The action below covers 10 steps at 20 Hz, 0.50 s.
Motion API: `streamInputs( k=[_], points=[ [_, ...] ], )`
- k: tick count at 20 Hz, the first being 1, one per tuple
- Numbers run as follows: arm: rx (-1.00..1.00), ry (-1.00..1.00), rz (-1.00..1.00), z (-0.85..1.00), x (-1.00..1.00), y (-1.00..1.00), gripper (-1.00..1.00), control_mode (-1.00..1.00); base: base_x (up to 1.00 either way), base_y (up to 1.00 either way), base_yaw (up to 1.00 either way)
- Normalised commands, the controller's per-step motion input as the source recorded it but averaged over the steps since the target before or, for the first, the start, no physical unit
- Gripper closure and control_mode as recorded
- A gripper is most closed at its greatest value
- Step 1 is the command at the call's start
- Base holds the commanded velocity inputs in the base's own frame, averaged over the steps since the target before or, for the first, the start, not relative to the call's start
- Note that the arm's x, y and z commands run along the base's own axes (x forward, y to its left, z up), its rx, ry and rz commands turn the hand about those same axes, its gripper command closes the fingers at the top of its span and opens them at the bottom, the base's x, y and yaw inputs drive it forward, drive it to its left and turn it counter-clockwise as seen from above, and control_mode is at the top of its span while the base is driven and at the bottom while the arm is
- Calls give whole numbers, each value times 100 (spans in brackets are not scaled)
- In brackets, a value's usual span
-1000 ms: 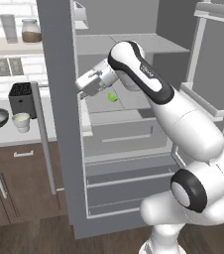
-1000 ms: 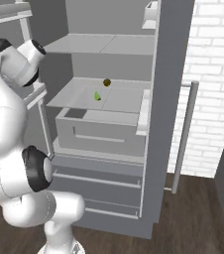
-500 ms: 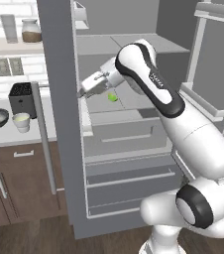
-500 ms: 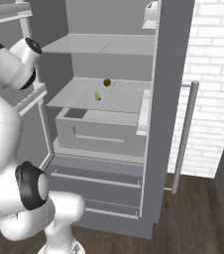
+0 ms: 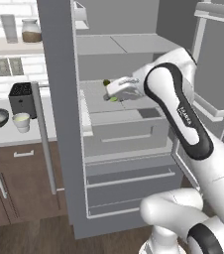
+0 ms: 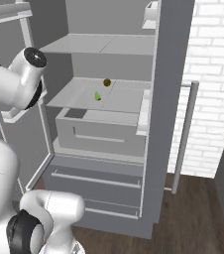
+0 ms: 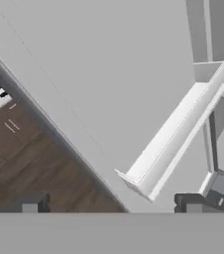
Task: Grab a lemon wedge from the fridge and one ice cube from the ice bowl, and put them in the glass of lemonade.
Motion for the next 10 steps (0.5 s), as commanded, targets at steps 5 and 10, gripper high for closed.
streamInputs(
  k=[5, 10],
  points=[
    [-10, 16, -64, -10, 0, -64, -100, -100, 0, 0, 0],
    [-16, 18, -70, -17, 0, -49, -100, -100, 0, 0, 0]
  ],
)
